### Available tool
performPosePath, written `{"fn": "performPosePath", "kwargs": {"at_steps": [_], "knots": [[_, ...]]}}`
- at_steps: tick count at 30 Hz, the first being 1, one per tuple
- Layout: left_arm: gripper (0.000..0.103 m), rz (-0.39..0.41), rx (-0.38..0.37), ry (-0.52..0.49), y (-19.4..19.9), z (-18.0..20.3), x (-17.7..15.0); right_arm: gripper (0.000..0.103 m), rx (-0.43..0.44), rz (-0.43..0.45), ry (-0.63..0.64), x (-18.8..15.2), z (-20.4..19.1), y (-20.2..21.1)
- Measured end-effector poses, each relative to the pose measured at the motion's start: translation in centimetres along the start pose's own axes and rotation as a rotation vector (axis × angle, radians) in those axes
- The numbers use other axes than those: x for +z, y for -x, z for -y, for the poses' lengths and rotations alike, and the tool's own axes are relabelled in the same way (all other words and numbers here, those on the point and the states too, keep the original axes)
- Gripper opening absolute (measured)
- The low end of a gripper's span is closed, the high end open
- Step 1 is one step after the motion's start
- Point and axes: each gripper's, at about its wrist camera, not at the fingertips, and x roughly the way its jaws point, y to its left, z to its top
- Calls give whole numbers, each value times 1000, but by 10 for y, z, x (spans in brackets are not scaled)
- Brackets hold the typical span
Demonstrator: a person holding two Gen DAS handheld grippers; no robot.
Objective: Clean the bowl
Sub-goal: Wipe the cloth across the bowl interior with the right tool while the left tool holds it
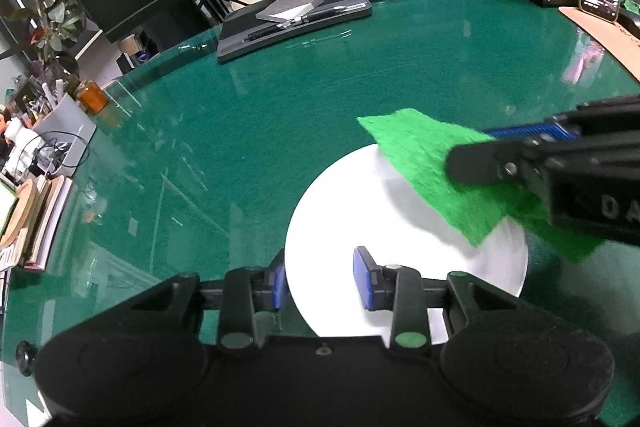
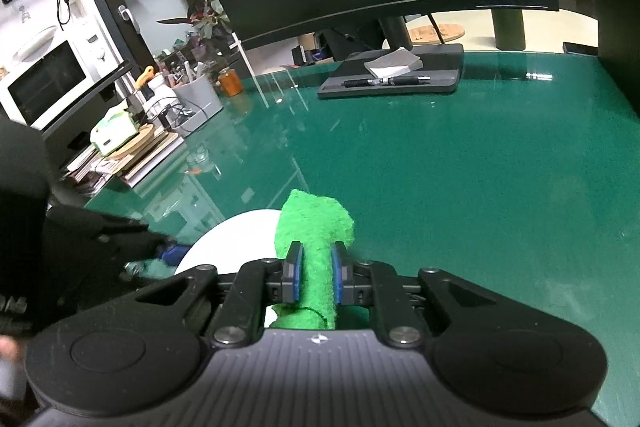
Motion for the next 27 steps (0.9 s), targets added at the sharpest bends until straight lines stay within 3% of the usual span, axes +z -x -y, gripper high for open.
{"fn": "performPosePath", "kwargs": {"at_steps": [11,27], "knots": [[33,2,-7,-10,1,2,0,18,24,-22,-23,-17,-2,26],[33,-15,-9,-8,4,0,-5,18,14,-12,36,10,-3,-17]]}}
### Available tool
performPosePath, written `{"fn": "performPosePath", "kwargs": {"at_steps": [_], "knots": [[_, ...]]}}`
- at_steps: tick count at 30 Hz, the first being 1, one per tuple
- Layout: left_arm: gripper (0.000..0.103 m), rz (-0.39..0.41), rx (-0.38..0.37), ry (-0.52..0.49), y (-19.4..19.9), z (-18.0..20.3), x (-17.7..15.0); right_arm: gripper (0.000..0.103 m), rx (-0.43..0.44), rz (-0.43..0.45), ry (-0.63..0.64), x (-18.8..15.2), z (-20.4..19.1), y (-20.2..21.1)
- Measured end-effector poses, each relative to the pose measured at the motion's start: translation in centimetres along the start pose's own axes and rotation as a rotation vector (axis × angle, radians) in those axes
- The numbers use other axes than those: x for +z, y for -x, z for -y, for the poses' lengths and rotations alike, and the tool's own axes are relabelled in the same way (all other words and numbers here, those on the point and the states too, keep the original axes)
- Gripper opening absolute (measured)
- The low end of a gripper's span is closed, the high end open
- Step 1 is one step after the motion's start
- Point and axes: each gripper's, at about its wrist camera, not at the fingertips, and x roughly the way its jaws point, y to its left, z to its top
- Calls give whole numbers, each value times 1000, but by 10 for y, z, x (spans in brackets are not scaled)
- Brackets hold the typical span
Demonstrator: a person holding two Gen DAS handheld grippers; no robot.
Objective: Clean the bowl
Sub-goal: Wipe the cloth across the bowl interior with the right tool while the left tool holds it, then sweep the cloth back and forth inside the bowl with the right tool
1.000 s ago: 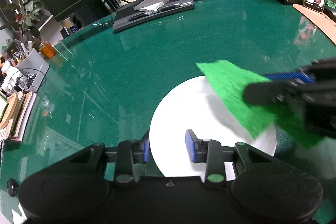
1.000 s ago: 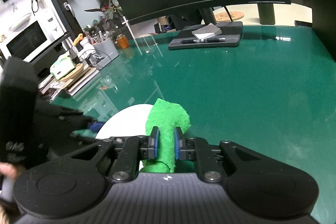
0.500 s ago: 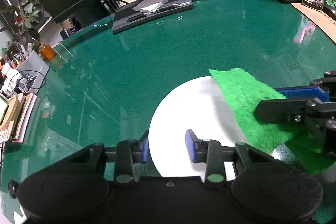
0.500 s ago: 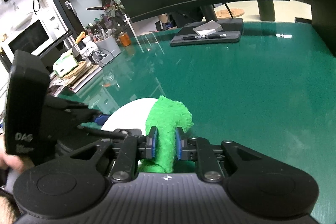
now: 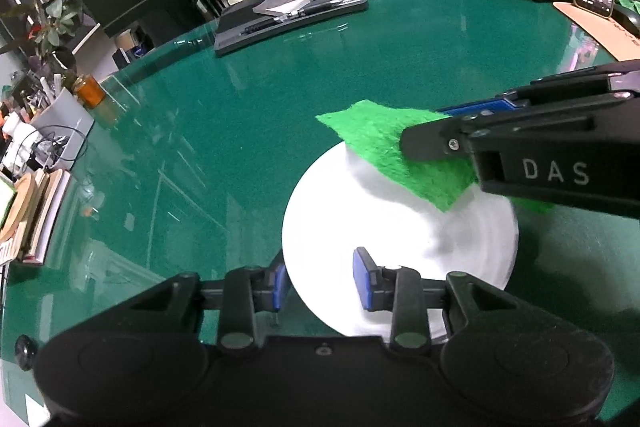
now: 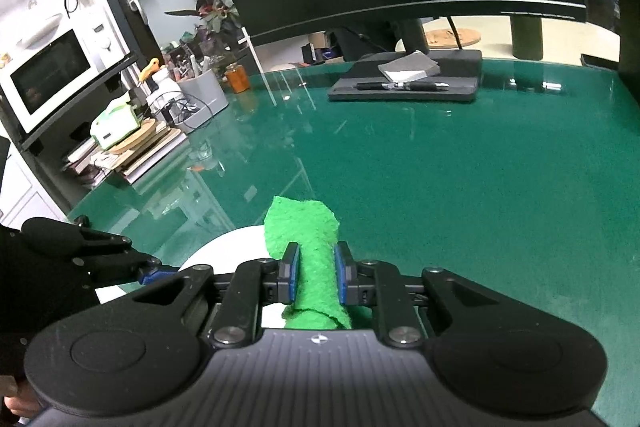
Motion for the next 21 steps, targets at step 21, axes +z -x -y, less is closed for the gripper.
{"fn": "performPosePath", "kwargs": {"at_steps": [21], "knots": [[33,-6,-50,-28,4,-2,-5,15,-33,37,-48,-9,1,23]]}}
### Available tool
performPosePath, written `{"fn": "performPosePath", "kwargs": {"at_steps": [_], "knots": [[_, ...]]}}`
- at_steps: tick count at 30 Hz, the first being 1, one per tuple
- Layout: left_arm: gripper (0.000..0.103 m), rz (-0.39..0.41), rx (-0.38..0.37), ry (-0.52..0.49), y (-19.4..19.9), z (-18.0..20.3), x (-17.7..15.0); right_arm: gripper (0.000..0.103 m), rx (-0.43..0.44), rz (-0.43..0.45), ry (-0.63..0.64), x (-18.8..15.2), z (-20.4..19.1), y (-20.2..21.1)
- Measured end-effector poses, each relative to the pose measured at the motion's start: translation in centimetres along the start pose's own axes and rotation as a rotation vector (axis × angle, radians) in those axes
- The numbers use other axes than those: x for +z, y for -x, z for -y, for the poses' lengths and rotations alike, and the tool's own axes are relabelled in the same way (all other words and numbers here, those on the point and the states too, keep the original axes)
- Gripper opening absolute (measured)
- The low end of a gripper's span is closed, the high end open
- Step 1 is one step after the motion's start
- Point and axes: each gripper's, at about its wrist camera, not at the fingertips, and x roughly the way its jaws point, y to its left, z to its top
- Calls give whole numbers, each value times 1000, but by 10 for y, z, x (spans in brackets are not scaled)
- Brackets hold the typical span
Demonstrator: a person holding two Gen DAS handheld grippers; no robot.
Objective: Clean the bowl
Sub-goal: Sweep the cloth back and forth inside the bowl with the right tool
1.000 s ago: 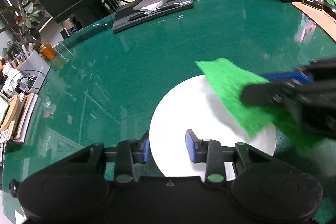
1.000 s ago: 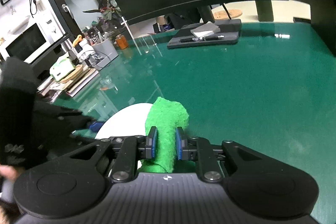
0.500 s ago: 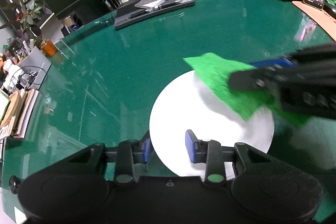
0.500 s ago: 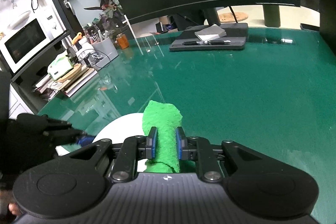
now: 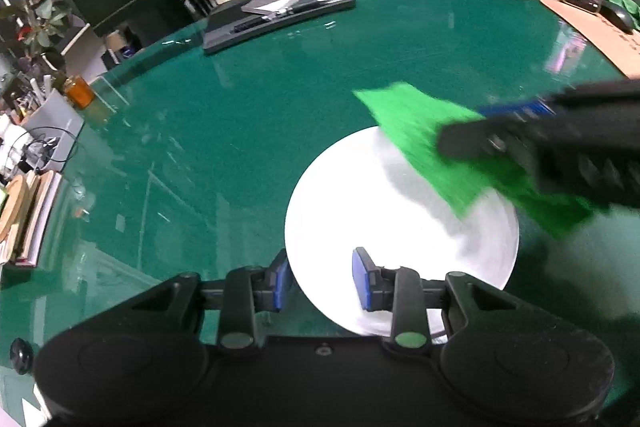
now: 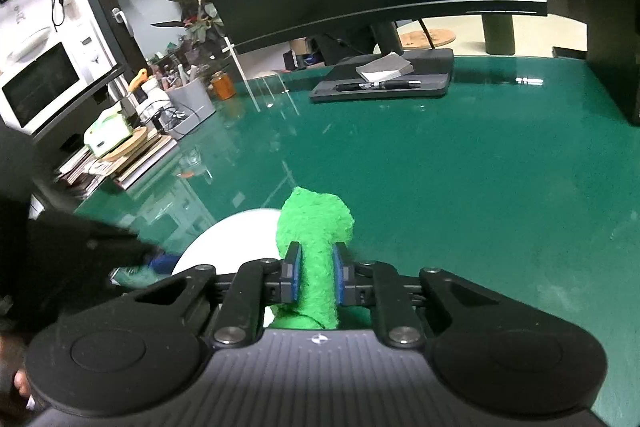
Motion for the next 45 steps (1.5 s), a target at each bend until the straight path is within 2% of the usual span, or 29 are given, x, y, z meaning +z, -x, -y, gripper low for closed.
{"fn": "performPosePath", "kwargs": {"at_steps": [5,7,10,12,13,16,19,21,22,27,29,30,35,37,39,45], "knots": [[34,1,-10,26,-1,-4,0,12,-3,91,53,12,-2,16],[34,4,-8,25,-2,-3,0,12,-42,113,135,13,-3,23],[34,5,-8,28,-2,-3,0,12,-70,112,397,-3,-10,31],[35,6,-9,28,-3,-4,0,12,-19,99,432,-11,-10,36],[35,6,-8,27,-3,-4,0,12,26,89,436,-17,-10,39],[35,6,-7,25,-3,-4,1,12,77,66,447,-26,-14,41],[37,6,-4,24,-4,-5,1,13,137,31,399,-32,-14,38],[39,4,0,25,-4,-5,1,18,150,24,383,-34,-15,37],[40,4,0,27,-4,-6,2,28,147,26,374,-33,-15,37],[42,3,4,29,-3,-7,1,30,159,55,311,-30,-10,43],[43,4,8,29,-3,-7,1,24,160,57,312,-32,-9,45],[43,4,9,29,-3,-7,1,8,161,53,314,-33,-8,45],[45,3,12,29,-4,-7,1,8,179,40,335,-36,-12,47],[45,3,12,28,-4,-7,1,8,196,26,397,-40,-18,49],[45,4,13,31,-4,-7,1,8,179,22,428,-42,-17,47],[45,3,12,33,-3,-8,0,8,110,60,393,-29,-5,37]]}}
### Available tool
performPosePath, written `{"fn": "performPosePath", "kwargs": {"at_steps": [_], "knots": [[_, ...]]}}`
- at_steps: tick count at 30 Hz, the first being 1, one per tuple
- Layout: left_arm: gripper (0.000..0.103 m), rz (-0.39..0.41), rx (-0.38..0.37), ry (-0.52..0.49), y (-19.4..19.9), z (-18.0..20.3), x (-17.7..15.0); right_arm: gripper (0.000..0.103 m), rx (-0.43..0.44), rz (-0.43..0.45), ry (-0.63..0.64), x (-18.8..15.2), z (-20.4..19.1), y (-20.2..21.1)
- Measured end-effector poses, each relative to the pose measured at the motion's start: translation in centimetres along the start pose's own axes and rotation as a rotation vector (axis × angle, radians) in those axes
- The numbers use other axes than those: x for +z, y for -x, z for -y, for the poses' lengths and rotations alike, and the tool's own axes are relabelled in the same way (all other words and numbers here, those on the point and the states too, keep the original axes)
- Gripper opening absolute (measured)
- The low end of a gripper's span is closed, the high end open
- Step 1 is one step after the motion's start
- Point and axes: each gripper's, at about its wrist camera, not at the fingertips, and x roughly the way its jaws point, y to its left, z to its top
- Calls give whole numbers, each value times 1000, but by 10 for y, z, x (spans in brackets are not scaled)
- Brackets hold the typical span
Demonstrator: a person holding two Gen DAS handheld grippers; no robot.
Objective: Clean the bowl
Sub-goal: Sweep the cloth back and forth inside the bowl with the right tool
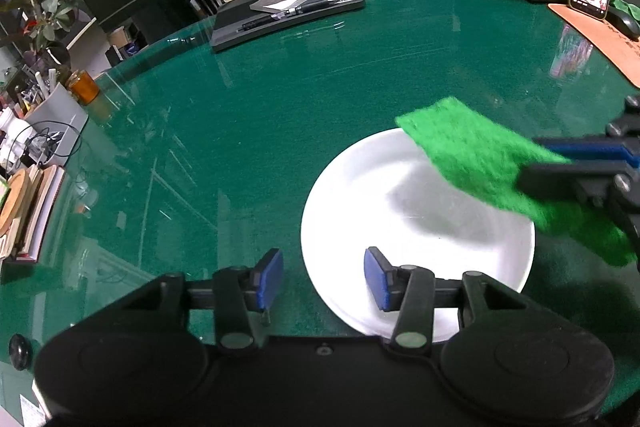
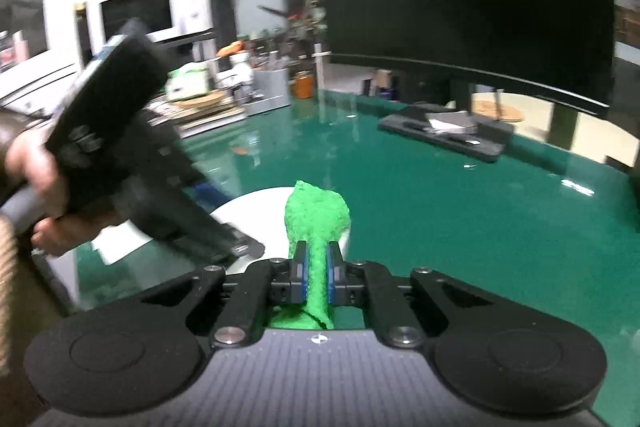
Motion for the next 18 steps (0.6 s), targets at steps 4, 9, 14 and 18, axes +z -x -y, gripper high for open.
{"fn": "performPosePath", "kwargs": {"at_steps": [4,9,14,18], "knots": [[45,1,-1,6,0,0,0,9,66,-25,34,-1,-10,3],[45,2,1,6,0,1,-1,9,100,-28,35,-3,-14,3],[47,2,2,1,1,1,-2,10,20,-14,19,2,0,-4],[47,2,3,3,1,1,-2,10,41,-28,29,1,-8,-2]]}}
